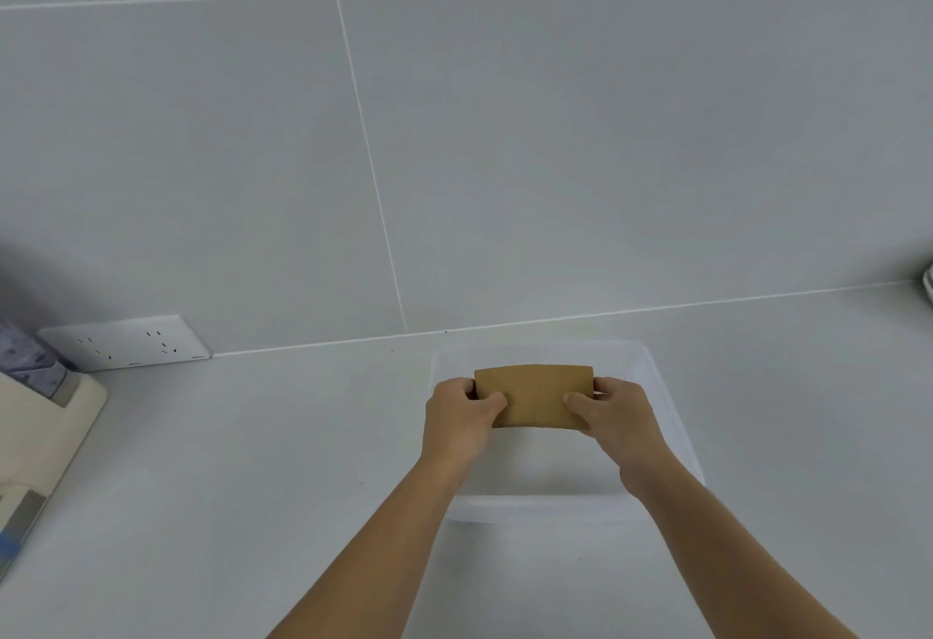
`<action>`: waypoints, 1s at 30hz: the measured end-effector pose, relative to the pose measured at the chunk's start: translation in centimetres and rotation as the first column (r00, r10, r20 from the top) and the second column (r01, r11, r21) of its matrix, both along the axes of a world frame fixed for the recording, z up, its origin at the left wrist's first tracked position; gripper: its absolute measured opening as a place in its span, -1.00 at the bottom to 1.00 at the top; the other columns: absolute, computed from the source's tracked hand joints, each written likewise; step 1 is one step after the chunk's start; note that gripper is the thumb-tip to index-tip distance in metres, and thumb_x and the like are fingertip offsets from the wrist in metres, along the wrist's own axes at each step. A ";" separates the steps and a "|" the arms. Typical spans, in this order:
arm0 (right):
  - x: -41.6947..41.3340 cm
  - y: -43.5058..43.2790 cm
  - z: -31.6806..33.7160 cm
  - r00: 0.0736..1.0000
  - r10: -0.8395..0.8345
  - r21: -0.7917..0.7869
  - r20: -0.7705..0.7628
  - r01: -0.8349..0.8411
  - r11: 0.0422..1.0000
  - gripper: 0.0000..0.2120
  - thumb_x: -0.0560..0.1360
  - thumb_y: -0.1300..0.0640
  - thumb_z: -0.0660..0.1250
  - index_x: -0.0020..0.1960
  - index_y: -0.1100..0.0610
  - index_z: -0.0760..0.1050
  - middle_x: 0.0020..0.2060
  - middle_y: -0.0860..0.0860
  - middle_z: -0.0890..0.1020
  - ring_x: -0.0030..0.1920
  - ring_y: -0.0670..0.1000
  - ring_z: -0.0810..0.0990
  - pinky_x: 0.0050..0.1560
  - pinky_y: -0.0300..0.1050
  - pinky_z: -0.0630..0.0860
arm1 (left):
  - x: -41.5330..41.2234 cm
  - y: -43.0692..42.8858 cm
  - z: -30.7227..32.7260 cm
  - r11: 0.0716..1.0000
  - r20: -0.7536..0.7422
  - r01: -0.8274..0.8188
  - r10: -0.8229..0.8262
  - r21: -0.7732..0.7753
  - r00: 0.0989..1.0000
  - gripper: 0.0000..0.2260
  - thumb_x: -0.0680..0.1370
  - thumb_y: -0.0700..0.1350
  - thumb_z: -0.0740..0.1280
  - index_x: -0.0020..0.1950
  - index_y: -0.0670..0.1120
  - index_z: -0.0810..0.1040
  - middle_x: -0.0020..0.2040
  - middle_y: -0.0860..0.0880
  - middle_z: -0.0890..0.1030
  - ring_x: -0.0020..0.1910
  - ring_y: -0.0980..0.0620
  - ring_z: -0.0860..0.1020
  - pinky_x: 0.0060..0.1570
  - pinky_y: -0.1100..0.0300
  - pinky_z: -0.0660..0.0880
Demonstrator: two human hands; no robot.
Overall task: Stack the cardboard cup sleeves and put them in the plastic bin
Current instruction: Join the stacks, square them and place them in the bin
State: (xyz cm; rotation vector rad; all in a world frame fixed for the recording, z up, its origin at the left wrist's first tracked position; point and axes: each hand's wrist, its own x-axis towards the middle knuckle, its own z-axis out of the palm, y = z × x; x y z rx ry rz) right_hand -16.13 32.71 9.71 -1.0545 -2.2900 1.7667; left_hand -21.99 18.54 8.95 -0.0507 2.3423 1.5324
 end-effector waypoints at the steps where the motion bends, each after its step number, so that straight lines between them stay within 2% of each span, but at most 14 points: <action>1: -0.3 0.2 -0.2 0.999 0.016 0.004 0.031 -0.017 1.000 -0.74 0.38 0.21 0.28 -0.10 0.43 0.44 -0.31 0.25 0.46 -0.28 0.13 0.40 -0.19 0.04 0.50 | -0.2 0.2 -0.2 1.000 -0.002 0.001 -0.001 -0.018 1.000 -0.89 0.39 -0.18 0.28 -0.30 -0.17 0.39 -0.36 -0.09 0.34 -0.36 -0.02 0.29 -0.36 0.16 0.23; 3: -0.9 0.4 -0.3 0.995 0.046 0.023 0.084 -0.048 0.999 -0.80 0.38 0.22 0.25 -0.29 0.32 0.28 -0.37 0.10 0.30 -0.33 0.05 0.27 -0.32 -0.08 0.27 | -0.6 0.6 -0.7 0.999 -0.012 -0.001 0.001 -0.046 1.000 -0.81 0.40 -0.20 0.28 -0.33 -0.14 0.28 -0.41 -0.05 0.24 -0.40 -0.01 0.21 -0.41 0.19 0.15; 6: -1.8 0.7 -0.4 0.987 0.084 0.016 0.140 -0.087 0.996 -0.74 0.41 0.23 0.21 -0.34 0.15 0.15 -0.40 0.03 0.21 -0.39 0.01 0.19 -0.39 -0.18 0.15 | -1.1 1.2 -1.2 0.996 -0.015 0.001 -0.002 -0.093 1.000 -0.75 0.42 -0.19 0.29 -0.35 -0.13 0.23 -0.43 -0.02 0.20 -0.44 0.01 0.19 -0.45 0.22 0.13; 10: -2.6 0.9 -1.0 0.972 0.135 0.024 0.193 -0.143 0.989 -0.75 0.46 0.26 0.15 -0.35 0.11 0.16 -0.39 0.01 0.21 -0.39 -0.03 0.19 -0.39 -0.20 0.15 | -1.8 1.7 -2.0 0.991 0.007 -0.008 0.009 -0.133 1.000 -0.69 0.44 -0.17 0.29 -0.40 -0.10 0.19 -0.45 -0.01 0.21 -0.47 0.03 0.20 -0.48 0.24 0.14; 17: -3.2 1.2 -1.8 0.959 0.143 0.005 0.245 -0.149 0.989 -0.76 0.46 0.28 0.10 -0.35 0.12 0.15 -0.38 0.00 0.21 -0.38 -0.03 0.17 -0.39 -0.20 0.15 | -2.4 2.3 -2.5 0.989 0.068 0.014 -0.004 -0.147 0.998 -0.71 0.47 -0.16 0.27 -0.37 -0.09 0.22 -0.41 0.00 0.27 -0.45 0.05 0.25 -0.45 0.24 0.18; 23: -3.3 1.0 -1.8 0.955 0.143 -0.028 0.259 -0.140 0.990 -0.86 0.47 0.24 0.15 -0.26 0.14 0.26 -0.33 0.02 0.28 -0.33 -0.03 0.25 -0.34 -0.16 0.23 | -2.8 2.7 -2.7 0.984 0.119 0.048 -0.027 -0.173 0.993 -0.74 0.49 -0.15 0.24 -0.35 -0.09 0.22 -0.38 -0.01 0.29 -0.43 0.06 0.27 -0.45 0.25 0.19; 27: -3.3 0.8 -1.6 0.957 0.136 -0.045 0.258 -0.128 0.991 -0.88 0.47 0.21 0.19 -0.19 0.17 0.26 -0.28 0.02 0.32 -0.22 0.00 0.30 -0.22 -0.12 0.28 | -2.9 3.0 -2.4 0.990 0.167 0.032 -0.009 -0.135 0.986 -0.79 0.45 -0.20 0.22 -0.33 -0.10 0.23 -0.37 -0.01 0.30 -0.41 0.05 0.27 -0.43 0.24 0.20; 30: -3.2 0.8 -1.4 0.956 0.138 -0.048 0.258 -0.130 0.990 -0.90 0.48 0.21 0.21 -0.16 0.17 0.28 -0.22 0.05 0.34 -0.22 0.00 0.31 -0.25 -0.13 0.28 | -2.8 3.2 -2.2 0.992 0.191 0.027 -0.003 -0.121 0.982 -0.82 0.44 -0.20 0.23 -0.31 -0.11 0.26 -0.35 -0.01 0.31 -0.40 0.05 0.28 -0.42 0.24 0.21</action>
